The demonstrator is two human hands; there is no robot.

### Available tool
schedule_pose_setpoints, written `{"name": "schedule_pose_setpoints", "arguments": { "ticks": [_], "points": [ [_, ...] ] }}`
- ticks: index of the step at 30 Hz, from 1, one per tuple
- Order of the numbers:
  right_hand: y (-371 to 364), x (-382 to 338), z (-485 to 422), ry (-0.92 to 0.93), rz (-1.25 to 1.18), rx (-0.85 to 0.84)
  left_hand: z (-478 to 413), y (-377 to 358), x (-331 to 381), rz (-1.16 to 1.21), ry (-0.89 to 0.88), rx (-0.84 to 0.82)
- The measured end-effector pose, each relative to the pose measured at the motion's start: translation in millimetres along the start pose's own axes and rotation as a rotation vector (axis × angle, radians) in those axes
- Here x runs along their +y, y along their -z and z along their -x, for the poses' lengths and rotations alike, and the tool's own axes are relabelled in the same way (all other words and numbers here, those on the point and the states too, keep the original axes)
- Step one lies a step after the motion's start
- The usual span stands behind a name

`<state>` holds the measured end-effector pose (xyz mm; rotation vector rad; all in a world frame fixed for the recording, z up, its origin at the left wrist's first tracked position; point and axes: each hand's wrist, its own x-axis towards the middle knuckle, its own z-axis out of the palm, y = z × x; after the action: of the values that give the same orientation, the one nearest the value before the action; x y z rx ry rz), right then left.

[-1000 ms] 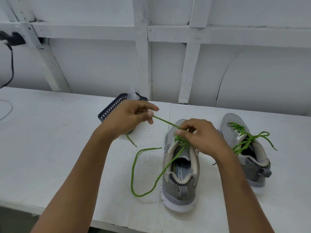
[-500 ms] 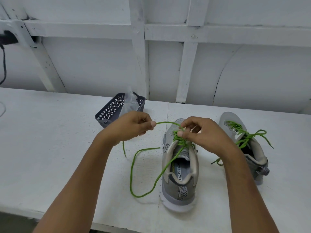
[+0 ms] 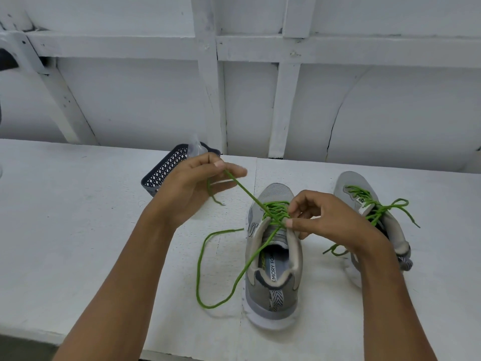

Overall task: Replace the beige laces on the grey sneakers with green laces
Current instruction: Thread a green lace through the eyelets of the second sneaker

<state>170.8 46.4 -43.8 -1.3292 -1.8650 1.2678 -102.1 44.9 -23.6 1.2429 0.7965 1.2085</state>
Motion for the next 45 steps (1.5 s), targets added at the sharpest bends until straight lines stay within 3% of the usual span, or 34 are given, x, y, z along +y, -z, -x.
{"name": "schedule_pose_setpoints", "arguments": {
  "ticks": [3,7,14,17,20,24,28,32,40,45],
  "points": [
    [2,4,0,-0.014,-0.036,-0.011,1,-9,-2,0.110,0.080,-0.119],
    [2,9,2,-0.043,0.014,0.007,1,-19,-7,-0.045,0.252,-0.220],
    [0,6,3,-0.019,-0.018,-0.032,7,-34,-3,-0.523,0.475,-0.324],
    [1,9,1,-0.033,-0.026,-0.030,11,-39,-2,-0.878,0.581,-0.411],
    [0,7,1,0.021,0.003,0.009,12,-43,-4,-1.102,0.564,-0.441],
    [-2,-6,5,0.149,0.190,-0.036,11,-45,-2,-1.182,0.542,-0.466],
    [-16,-19,4,0.149,0.625,-0.100,11,-43,-3,-1.126,0.550,-0.485],
    [-27,-19,1,0.190,0.731,-0.031,11,-44,-6,-1.167,0.554,-0.500],
    [-1,-12,7,0.231,0.017,-0.038,12,-42,-10,-1.239,0.537,-0.508],
    [8,-13,1,0.141,-0.738,0.252,11,-47,-10,-1.281,0.457,-0.506]
  ]
}}
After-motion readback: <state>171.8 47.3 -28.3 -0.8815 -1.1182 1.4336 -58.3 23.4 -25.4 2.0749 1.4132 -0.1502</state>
